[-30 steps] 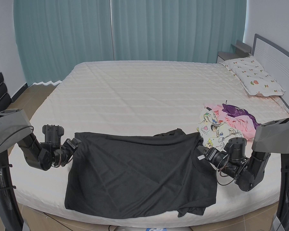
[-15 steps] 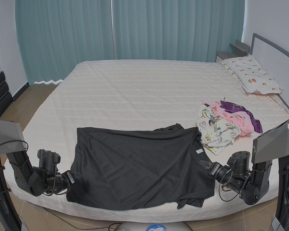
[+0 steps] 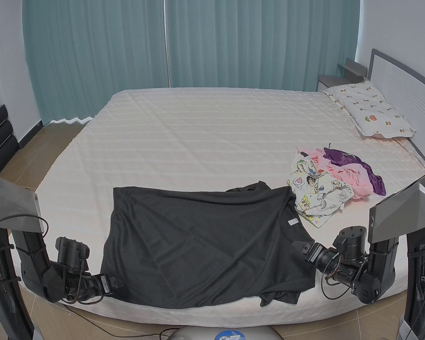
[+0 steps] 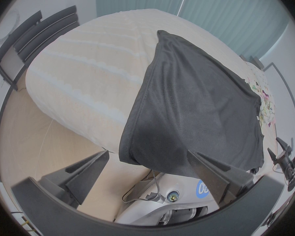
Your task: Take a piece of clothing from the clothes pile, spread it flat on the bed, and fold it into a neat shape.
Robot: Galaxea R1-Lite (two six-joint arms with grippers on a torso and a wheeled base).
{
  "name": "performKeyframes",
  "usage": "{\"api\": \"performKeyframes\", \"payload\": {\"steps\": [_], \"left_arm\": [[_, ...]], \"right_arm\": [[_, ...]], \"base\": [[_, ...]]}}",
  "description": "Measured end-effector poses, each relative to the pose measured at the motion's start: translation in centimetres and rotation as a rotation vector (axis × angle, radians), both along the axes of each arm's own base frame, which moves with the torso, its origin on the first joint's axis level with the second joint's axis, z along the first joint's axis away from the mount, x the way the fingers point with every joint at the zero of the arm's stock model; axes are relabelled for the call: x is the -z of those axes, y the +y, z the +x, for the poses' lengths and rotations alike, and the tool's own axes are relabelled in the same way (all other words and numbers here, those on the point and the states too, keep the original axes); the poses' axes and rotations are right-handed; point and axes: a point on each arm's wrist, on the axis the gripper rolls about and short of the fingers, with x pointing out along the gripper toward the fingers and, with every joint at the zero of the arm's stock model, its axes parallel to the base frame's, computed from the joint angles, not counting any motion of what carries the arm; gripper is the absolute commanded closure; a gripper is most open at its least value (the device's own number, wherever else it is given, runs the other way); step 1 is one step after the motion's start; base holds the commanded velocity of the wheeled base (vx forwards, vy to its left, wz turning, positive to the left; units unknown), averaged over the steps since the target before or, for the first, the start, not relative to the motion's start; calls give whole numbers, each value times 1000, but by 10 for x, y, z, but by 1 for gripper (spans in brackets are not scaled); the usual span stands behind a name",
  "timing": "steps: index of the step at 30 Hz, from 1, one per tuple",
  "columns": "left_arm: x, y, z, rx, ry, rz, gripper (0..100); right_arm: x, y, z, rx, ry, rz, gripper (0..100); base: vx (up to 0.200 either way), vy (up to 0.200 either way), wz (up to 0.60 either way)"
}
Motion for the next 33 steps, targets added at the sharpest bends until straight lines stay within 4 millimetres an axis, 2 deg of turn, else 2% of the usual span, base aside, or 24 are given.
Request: {"api": "performKeyframes", "payload": {"steps": [9, 13, 19, 33], "left_arm": [[5, 0, -6, 69, -127, 2, 0], [9, -1, -17, 104, -98, 7, 0], [14, -1, -22, 110, -67, 8, 0], [24, -2, 4, -10, -116, -56, 0]], "right_arm": [[1, 0, 0, 0, 3, -1, 0], [1, 0, 0, 0, 4, -1, 0], [1, 0, 0, 0, 4, -1, 0], [2, 0, 0, 0, 5, -1, 0]], "base": [[0, 0, 0], [0, 0, 0], [-100, 0, 0], [0, 0, 0]]}}
